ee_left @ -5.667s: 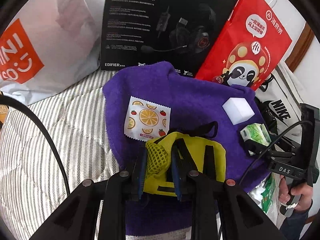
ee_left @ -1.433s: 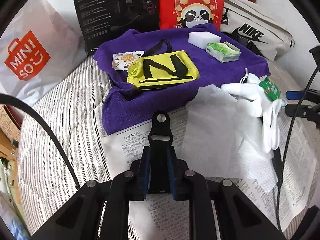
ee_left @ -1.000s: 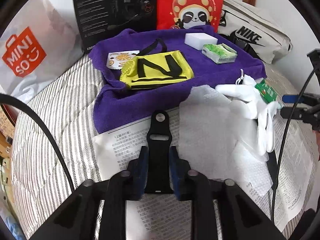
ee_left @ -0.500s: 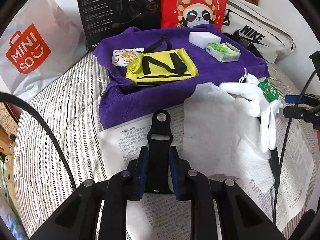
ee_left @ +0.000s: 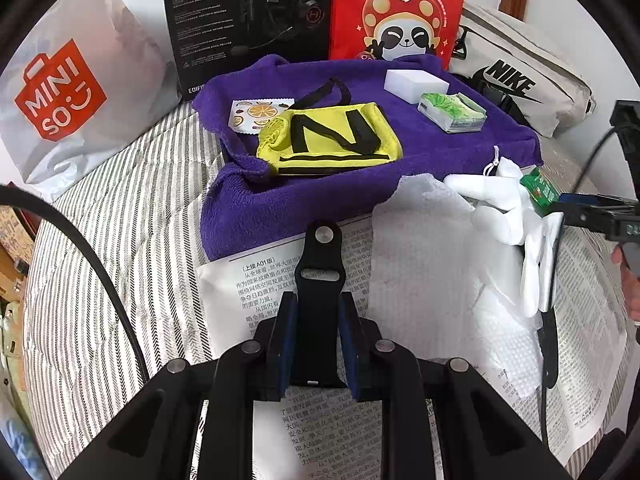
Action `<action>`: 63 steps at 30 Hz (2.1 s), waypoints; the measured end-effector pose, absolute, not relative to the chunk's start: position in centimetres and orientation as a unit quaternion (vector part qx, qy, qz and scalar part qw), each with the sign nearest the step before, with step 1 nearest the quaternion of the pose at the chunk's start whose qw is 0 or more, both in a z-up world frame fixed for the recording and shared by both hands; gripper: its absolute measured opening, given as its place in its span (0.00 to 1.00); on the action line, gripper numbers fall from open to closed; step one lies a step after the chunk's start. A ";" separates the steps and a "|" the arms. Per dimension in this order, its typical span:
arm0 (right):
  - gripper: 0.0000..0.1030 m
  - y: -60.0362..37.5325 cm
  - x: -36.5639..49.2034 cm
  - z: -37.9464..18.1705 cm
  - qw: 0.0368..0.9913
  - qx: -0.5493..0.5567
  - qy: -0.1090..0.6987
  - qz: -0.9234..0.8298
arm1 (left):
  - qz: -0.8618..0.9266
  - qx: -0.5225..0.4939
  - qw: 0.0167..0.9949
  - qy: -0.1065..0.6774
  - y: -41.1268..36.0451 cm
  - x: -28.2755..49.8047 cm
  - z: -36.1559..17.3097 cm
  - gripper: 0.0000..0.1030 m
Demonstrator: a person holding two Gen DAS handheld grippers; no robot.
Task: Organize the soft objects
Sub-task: 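Lift the black strap with left while right moves to the green printed wipes packet, then close the right tool on the green printed packet and lift it while left holds the strap, then carry the strap onto the towel with left while right lays the green packet beside the sponge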
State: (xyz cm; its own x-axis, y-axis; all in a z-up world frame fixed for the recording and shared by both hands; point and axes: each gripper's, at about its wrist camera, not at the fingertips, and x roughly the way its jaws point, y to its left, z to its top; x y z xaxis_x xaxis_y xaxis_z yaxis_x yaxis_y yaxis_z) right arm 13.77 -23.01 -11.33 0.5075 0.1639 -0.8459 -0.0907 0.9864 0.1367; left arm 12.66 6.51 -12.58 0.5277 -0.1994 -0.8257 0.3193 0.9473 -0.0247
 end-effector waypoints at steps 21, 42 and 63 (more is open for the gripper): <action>0.10 -23.0 12.1 -8.7 0.892 0.008 0.440 0.106 | -0.151 0.064 0.873 0.460 6.5 12.5 -12.6 0.20; 0.05 -24.2 10.2 -3.8 0.916 -0.007 0.387 0.105 | -0.160 0.007 0.877 0.454 8.1 11.4 -10.7 0.19; 0.04 -24.1 10.3 -1.3 0.922 0.009 0.365 0.130 | -0.163 0.001 0.883 0.440 7.7 11.1 -8.5 0.19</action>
